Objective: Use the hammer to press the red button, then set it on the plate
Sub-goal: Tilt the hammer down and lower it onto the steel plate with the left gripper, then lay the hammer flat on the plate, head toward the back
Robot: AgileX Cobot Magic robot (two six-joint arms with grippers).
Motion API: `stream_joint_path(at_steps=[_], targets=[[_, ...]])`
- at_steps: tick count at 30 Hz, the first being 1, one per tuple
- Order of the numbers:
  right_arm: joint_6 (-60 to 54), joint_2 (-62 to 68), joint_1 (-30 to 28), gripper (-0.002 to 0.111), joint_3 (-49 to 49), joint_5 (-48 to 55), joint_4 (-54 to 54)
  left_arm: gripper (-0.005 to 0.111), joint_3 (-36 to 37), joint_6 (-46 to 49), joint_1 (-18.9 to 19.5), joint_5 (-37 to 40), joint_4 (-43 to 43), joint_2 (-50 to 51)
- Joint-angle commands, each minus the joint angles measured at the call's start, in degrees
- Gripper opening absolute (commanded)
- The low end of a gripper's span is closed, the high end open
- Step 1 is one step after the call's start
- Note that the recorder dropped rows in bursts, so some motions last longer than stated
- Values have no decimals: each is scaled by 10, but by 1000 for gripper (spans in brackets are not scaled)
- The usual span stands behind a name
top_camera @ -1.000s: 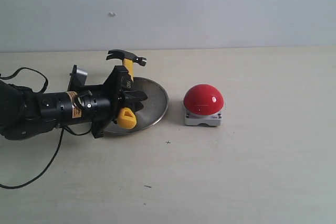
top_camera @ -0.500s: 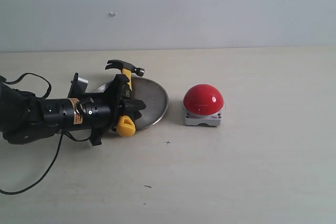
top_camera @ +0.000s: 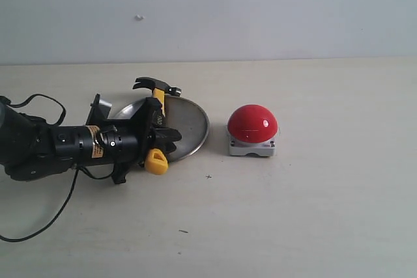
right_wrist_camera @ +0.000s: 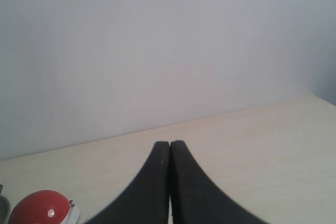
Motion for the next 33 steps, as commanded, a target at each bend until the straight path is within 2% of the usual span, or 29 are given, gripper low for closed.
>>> stream_joint_path(at_steps=[1, 6, 8, 11, 15, 25, 33], targets=[[-2, -2, -3, 0, 2, -2, -1, 0, -4, 11, -1, -20, 10, -2], [-2, -2, -3, 0, 2, -2, -1, 0, -4, 9, -1, -22, 10, -2], [-2, -2, -3, 0, 2, -2, -1, 5, -4, 9, -1, -19, 4, -2], [-2, -2, -3, 0, 2, -2, -1, 27, -4, 9, -1, -19, -2, -2], [-2, -2, -3, 0, 2, -2, -1, 45, -4, 9, -1, -19, -9, -2], [-2, -2, -3, 0, 2, -2, -1, 47, -4, 11, 0, -20, 7, -3], [-2, -2, -3, 0, 2, -2, -1, 47, 9, -4, 36, -53, 47, -3]])
